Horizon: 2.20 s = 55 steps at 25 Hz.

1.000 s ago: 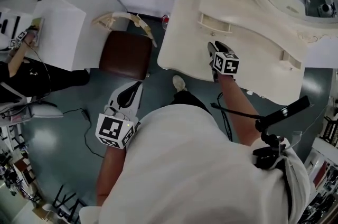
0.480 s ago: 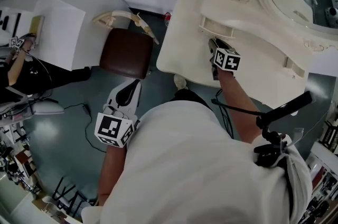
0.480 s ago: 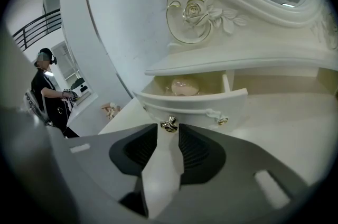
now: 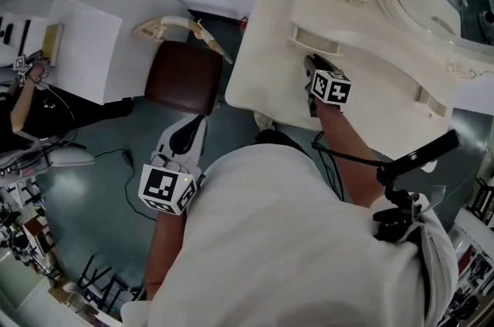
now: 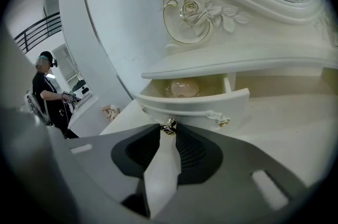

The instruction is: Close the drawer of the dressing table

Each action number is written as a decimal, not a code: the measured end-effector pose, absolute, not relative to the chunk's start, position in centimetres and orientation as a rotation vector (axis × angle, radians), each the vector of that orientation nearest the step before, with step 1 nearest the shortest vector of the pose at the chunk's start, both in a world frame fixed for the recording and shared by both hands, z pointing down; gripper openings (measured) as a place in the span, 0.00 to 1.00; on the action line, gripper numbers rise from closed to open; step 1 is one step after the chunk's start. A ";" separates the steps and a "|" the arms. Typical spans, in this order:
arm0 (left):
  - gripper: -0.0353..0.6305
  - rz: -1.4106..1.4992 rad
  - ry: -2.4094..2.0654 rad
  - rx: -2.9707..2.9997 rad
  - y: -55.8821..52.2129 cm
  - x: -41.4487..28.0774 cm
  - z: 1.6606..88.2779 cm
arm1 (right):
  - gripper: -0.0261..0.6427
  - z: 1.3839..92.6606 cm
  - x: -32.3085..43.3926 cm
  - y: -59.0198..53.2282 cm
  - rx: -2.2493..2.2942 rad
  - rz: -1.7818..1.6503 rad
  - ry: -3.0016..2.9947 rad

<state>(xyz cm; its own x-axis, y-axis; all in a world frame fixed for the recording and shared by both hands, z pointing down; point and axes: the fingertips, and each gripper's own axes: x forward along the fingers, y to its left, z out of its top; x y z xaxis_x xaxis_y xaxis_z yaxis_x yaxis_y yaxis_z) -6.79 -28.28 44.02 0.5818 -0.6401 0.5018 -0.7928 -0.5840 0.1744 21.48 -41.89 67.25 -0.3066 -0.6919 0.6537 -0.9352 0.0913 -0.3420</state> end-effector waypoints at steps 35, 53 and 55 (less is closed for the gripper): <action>0.06 0.597 -1.167 2.431 -32.8 -4.3 44.2 | 0.18 67.2 23.3 -47.6 1.625 1.041 -2.084; 0.06 0.591 -1.179 2.417 -32.7 -4.7 44.1 | 0.18 67.1 23.5 -48.1 1.626 1.035 -2.088; 0.06 0.590 -1.181 2.416 -32.5 -4.9 44.1 | 0.18 67.1 23.4 -48.1 1.623 1.038 -2.092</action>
